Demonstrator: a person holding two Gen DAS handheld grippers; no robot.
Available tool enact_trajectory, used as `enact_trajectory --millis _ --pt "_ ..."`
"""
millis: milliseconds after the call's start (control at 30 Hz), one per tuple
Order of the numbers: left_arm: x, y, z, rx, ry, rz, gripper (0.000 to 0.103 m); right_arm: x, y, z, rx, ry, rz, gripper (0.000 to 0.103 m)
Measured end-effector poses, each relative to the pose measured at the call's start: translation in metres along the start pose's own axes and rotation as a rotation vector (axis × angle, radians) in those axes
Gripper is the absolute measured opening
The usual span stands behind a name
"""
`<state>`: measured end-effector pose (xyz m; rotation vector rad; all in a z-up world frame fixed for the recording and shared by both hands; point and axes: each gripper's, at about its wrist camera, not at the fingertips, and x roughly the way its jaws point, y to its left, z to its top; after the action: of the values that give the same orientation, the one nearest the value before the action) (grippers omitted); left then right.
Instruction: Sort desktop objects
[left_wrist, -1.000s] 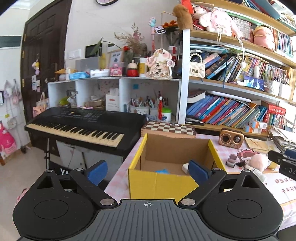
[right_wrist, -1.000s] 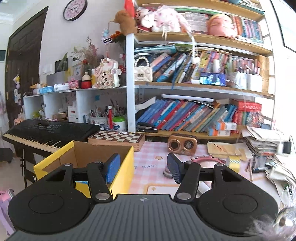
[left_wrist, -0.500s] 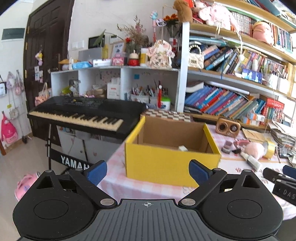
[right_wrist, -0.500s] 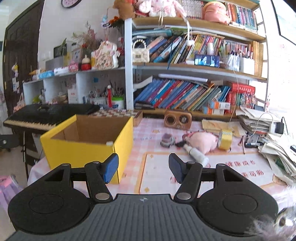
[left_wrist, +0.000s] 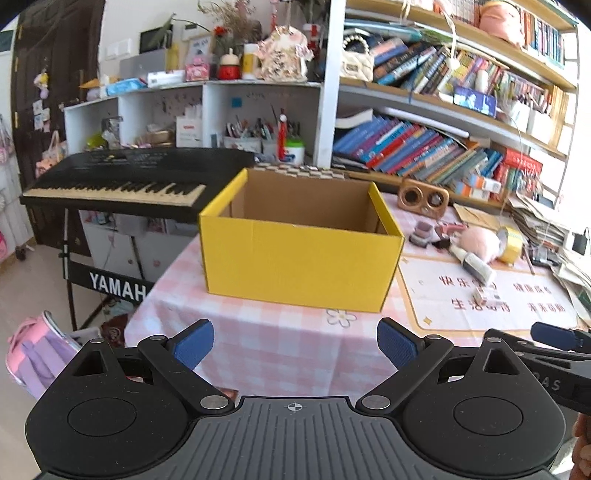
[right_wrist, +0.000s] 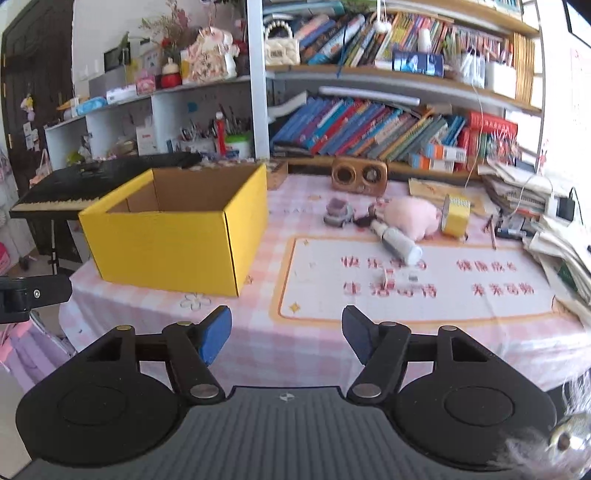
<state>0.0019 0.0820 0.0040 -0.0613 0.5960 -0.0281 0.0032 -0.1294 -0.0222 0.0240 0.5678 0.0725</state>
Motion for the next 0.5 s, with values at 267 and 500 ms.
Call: enact_trajectory --millis 267,500 --pt "0.017 -0.018 0.001 0.02 0.055 -0.035 0.097 0.011 -0.013 -0.004 -0.013 0.061 -0.007 0.069" --pt "0.033 -0.044 0.007 0.05 0.082 -0.076 0.097 0.019 -0.041 -0.002 0.021 0.085 -0.05 0.07"
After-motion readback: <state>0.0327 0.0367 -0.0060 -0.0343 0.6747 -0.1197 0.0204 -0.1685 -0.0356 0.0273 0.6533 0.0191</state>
